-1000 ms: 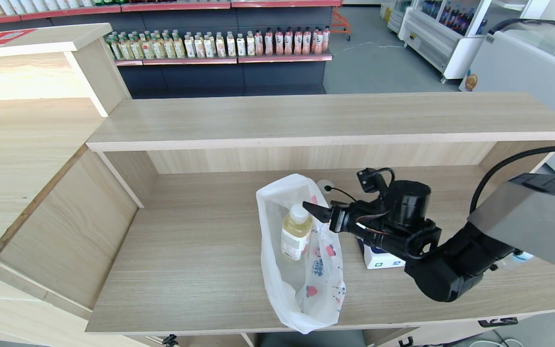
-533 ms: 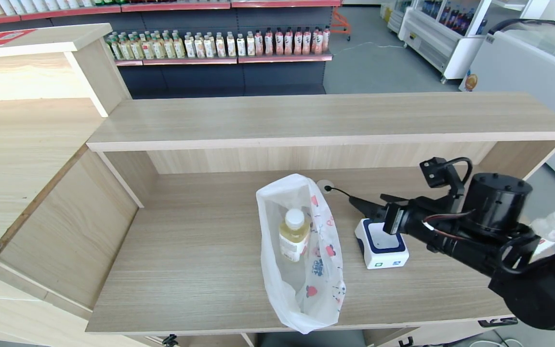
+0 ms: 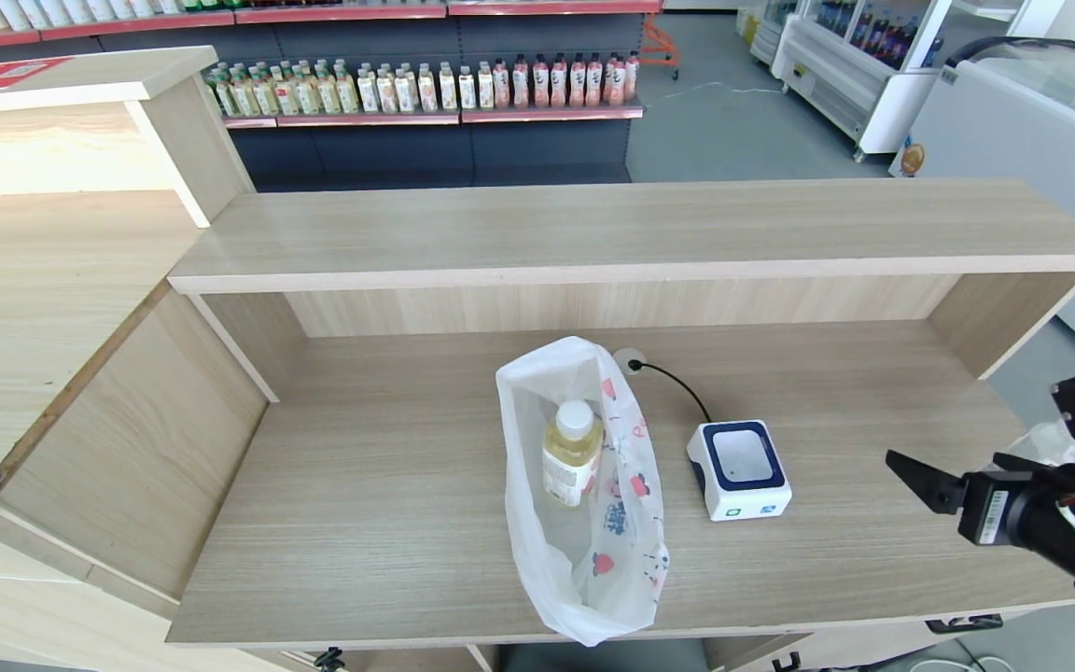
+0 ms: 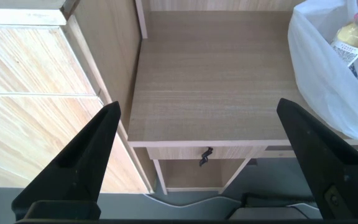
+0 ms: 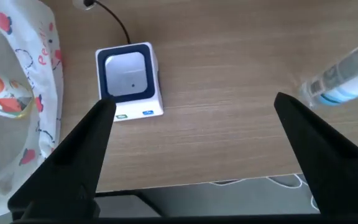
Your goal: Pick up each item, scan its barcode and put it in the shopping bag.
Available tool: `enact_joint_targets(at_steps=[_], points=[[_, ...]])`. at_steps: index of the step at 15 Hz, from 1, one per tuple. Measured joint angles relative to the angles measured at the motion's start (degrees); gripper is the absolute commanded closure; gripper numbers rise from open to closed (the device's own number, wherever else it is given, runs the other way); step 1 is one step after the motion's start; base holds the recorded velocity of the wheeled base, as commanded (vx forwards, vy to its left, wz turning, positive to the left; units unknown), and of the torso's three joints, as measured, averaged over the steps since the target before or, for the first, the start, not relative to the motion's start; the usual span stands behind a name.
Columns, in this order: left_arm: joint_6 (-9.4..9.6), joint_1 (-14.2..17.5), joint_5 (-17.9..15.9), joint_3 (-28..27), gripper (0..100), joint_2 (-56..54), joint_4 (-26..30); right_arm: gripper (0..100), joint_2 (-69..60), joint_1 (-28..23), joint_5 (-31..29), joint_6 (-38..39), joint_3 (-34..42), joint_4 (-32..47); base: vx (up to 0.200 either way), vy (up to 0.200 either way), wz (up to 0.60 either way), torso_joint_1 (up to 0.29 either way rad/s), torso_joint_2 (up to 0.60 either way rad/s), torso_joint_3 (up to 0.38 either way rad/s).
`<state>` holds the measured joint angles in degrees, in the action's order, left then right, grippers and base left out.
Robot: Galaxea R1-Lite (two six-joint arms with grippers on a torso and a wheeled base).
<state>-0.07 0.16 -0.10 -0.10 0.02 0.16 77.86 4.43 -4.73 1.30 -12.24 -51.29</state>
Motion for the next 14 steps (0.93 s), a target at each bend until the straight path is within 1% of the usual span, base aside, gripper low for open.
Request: enact_joint_targets(at_steps=[3, 5, 6, 8, 10, 11, 12, 13, 14], points=[[-0.04, 0.00, 0.00, 0.00, 0, 0.00, 0.02, 0, -8.66, -1.65, -4.66, -0.57, 4.86, 2.71, 0.000, 0.000, 0.00, 0.000, 0.00, 0.000], [0.10, 0.00, 0.00, 0.00, 0, 0.00, 0.02, 0, -14.91, -2.06, -6.46, -0.73, 5.91, 8.20, 0.000, 0.000, 0.00, 0.000, 0.00, 0.000], [0.10, 0.00, 0.00, 0.00, 0, 0.00, 0.02, 0, -18.88, -2.17, -7.06, -0.82, 6.05, 12.47, 0.000, 0.000, 0.00, 0.000, 0.00, 0.000], [0.28, 0.00, -0.04, 0.00, 0, 0.00, 0.00, 0, -27.34, -2.43, -7.58, -1.73, 5.13, 23.32, 0.000, -0.200, 0.00, 0.000, 0.00, 0.000], [0.26, 0.00, -0.04, 0.00, 0, 0.00, 0.00, 0, -36.50, -2.63, -7.89, -3.07, 2.02, 38.75, 0.000, -0.200, 0.00, 0.002, 0.00, 0.005], [0.21, 0.00, -0.04, 0.00, 0, 0.00, 0.00, 0, -40.68, -2.69, -7.96, -3.62, -0.85, 46.09, 0.000, -0.200, 0.00, -0.007, 0.00, 0.017], [0.23, 0.00, -0.01, 0.00, 0, 0.00, 0.00, 0, -43.63, -2.80, -7.98, -3.99, -3.77, 49.63, 0.000, -0.200, 0.00, -0.002, 0.00, 0.007], [0.26, -0.02, -0.01, 0.00, 0, 0.00, 0.02, 0, -45.64, -2.89, -7.94, -4.21, -6.08, 51.58, 0.000, -0.200, 0.00, 0.002, 0.00, 0.007], [0.28, 0.00, -0.01, 0.00, 0, 0.00, 0.00, 0, -46.58, -2.83, -7.94, -4.25, -7.63, 51.77, 0.000, -0.200, 0.00, 0.002, 0.00, 0.002]])
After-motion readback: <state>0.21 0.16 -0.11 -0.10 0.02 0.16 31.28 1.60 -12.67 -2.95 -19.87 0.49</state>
